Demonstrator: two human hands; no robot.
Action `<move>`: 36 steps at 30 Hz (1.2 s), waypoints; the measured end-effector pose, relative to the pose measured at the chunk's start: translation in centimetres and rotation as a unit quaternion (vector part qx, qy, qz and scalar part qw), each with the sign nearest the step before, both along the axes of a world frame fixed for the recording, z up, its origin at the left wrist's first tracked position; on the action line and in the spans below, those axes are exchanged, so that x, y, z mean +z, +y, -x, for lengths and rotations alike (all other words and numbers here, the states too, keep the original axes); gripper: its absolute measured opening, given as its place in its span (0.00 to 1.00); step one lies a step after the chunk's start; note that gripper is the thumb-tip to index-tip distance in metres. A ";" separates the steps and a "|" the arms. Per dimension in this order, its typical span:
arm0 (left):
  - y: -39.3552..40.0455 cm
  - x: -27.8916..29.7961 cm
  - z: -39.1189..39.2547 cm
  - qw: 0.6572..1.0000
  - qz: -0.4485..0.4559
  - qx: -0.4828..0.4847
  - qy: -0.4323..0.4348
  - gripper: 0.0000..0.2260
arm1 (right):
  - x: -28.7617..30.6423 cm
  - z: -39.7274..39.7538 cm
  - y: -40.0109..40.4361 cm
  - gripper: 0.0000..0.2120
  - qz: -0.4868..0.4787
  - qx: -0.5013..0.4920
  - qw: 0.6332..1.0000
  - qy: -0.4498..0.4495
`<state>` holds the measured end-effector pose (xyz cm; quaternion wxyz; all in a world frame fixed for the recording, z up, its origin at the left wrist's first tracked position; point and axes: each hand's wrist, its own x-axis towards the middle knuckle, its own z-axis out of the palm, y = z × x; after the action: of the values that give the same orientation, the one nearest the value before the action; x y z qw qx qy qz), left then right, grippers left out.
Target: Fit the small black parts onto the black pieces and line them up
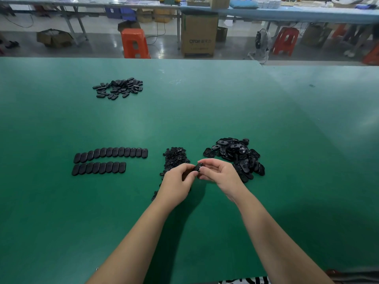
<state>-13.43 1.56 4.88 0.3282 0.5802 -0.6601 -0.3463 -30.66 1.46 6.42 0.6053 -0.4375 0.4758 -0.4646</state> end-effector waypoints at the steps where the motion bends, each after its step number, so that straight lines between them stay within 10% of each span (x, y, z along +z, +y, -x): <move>1: -0.1 0.1 0.0 1.000 -0.003 0.004 0.009 0.05 | 0.0 -0.1 0.0 0.09 0.000 -0.005 1.000 -0.007; 36: 0.6 0.5 -0.1 0.999 0.038 0.016 0.003 0.08 | -0.6 -0.5 0.6 0.10 -0.007 -0.036 0.997 -0.071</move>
<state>-13.28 2.19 5.38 0.3573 0.5767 -0.6626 -0.3174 -30.20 2.09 5.87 0.6234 -0.3821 0.4501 -0.5126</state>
